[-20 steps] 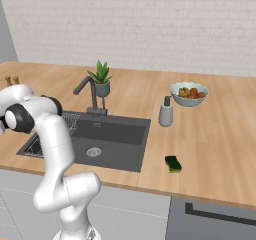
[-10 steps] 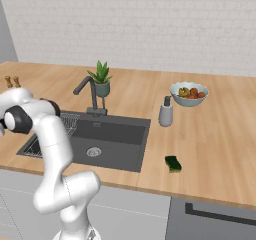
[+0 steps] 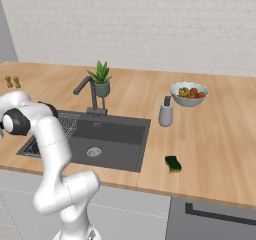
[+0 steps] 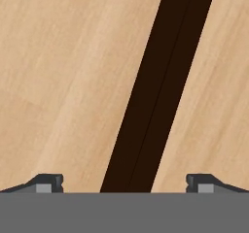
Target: Pick the pan and sponge and place them into the sink. Then turn on the water.
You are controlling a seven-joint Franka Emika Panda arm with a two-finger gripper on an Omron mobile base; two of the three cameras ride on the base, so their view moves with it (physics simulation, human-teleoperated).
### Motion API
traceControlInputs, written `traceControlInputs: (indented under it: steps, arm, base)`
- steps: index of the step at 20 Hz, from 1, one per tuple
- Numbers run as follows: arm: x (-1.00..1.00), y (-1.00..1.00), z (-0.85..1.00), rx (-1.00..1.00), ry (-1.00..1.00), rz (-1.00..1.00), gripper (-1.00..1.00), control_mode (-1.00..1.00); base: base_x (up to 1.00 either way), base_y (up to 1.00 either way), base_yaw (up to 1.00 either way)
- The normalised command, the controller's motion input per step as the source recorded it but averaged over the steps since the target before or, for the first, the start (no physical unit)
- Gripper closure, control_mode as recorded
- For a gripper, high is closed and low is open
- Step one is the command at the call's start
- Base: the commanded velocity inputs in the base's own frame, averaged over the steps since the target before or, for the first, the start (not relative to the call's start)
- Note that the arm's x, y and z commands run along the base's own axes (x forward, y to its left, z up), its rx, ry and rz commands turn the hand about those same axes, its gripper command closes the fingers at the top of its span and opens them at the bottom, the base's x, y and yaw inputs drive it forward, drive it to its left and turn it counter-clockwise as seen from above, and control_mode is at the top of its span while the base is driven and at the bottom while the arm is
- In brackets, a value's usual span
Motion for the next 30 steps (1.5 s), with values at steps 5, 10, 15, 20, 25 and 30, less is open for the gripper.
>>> traceControlInputs:
  steps: [5, 10, 15, 20, 25, 30]
  arm:
    - [0.00, 0.00, -0.05, 0.00, 0.01, 0.00, 1.00, -1.00]
    - [0.00, 0.00, 0.00, 0.00, 0.00, 0.00, 1.00, -1.00]
    - [0.00, -0.13, 0.00, 0.02, 0.00, 0.02, 1.00, -1.00]
    - [-0.04, -0.56, 0.18, 0.09, 0.00, 0.02, 1.00, -1.00]
    - [-0.02, -0.65, 0.33, 0.13, 0.00, 0.05, 1.00, -1.00]
    - [0.00, -0.60, 0.24, 0.15, 0.00, 0.12, 1.00, -1.00]
  base:
    - [0.00, 0.00, 0.00]
    - [0.00, 0.00, 0.00]
    - [0.00, 0.00, 0.00]
    - [0.00, 0.00, 0.00]
    - [0.00, 0.00, 0.00]
    - [0.00, 0.00, 0.00]
